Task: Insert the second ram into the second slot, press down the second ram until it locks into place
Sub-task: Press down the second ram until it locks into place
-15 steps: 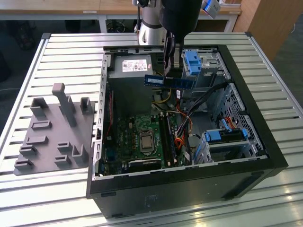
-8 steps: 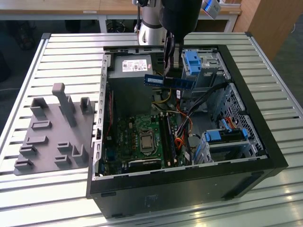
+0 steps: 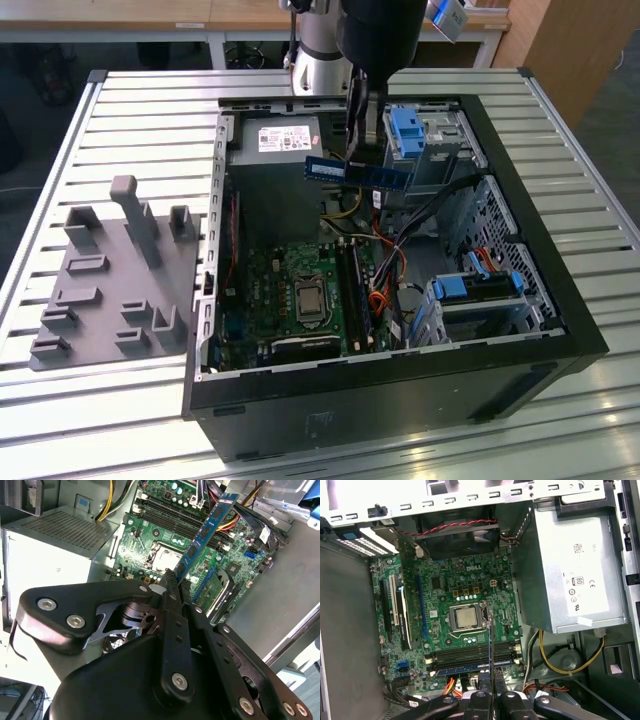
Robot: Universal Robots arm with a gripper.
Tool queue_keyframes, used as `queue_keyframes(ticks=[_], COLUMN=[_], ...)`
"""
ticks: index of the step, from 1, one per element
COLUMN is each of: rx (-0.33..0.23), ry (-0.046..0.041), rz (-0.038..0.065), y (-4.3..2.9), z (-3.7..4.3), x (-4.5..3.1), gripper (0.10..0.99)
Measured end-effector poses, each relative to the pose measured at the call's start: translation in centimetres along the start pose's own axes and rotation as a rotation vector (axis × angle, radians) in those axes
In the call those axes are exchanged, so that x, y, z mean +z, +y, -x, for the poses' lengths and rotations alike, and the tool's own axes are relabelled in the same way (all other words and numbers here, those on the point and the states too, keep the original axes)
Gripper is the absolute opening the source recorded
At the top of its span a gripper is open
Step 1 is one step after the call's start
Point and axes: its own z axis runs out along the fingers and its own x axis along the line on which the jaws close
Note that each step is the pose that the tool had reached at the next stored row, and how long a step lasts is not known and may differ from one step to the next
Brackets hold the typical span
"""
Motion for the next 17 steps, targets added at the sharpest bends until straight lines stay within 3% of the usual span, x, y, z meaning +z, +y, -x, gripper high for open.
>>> queue_keyframes(ticks=[17], rx=[0.036], ry=[-0.0014], rz=[0.000], y=[0.00], z=[0.00], x=[0.00], gripper=[0.137])
